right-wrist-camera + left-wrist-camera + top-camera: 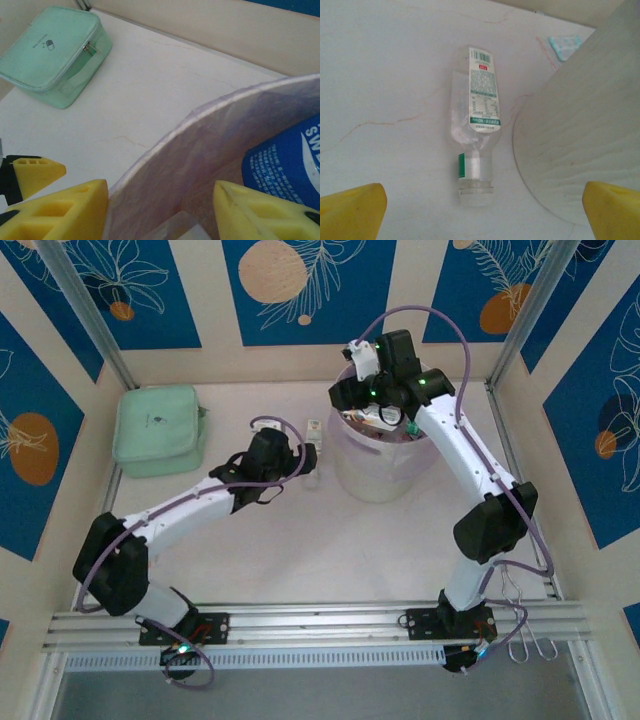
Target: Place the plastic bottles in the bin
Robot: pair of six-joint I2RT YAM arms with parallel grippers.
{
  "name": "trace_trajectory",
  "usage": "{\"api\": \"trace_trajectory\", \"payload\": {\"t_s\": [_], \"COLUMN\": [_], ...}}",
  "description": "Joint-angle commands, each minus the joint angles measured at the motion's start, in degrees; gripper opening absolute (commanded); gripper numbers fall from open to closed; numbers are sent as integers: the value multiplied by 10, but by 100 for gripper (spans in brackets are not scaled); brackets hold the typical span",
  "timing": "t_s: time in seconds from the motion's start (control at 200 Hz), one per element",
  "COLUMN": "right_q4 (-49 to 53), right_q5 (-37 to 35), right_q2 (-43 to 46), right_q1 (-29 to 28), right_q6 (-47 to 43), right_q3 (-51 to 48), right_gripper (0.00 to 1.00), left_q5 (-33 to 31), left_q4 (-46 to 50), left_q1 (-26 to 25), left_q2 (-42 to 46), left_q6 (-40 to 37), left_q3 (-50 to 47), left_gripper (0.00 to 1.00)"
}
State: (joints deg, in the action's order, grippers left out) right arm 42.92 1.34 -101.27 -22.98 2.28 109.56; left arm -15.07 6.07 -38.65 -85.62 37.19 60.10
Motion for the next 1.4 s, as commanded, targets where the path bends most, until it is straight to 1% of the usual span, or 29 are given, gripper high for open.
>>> {"api": "trace_trajectory", "payload": {"t_s": [0.0, 0.12, 0.22, 0.285, 0.37, 0.47, 0.595, 0.705, 0.876, 1.001, 1.166, 1.391], "right_q4": [93, 111, 120, 120, 103, 72, 36, 15, -4, -11, -27, -31], "right_q5": [-31, -11, 2, 13, 45, 85, 118, 152, 182, 190, 215, 226], "right_q2": [11, 18, 29, 46, 83, 140, 213, 258, 295, 312, 340, 363], "right_q1": [12, 24, 36, 45, 64, 96, 147, 181, 202, 211, 227, 240], "right_q6": [16, 12, 14, 20, 39, 74, 119, 138, 145, 149, 162, 169], "right_q3": [24, 89, 124, 127, 100, 49, -17, -65, -115, -146, -202, -253], "right_gripper": [60, 67, 78, 85, 90, 90, 90, 89, 88, 88, 88, 88], "left_q5": [15, 25, 30, 32, 36, 46, 50, 51, 49, 50, 39, 35], "left_q4": [-24, -39, -43, -45, -47, -49, -50, -50, -41, -27, -13, -31], "left_q1": [7, 8, 10, 13, 19, 29, 39, 44, 47, 47, 50, 53], "left_q2": [-21, -48, -75, -96, -128, -170, -216, -250, -295, -324, -343, -328], "left_q6": [4, 9, 10, 8, 5, 3, 6, 9, 12, 10, 10, 20], "left_q3": [1, 4, 14, 22, 41, 70, 102, 123, 154, 176, 185, 156], "left_gripper": [100, 100, 100, 100, 100, 100, 100, 100, 96, 92, 81, 62]}}
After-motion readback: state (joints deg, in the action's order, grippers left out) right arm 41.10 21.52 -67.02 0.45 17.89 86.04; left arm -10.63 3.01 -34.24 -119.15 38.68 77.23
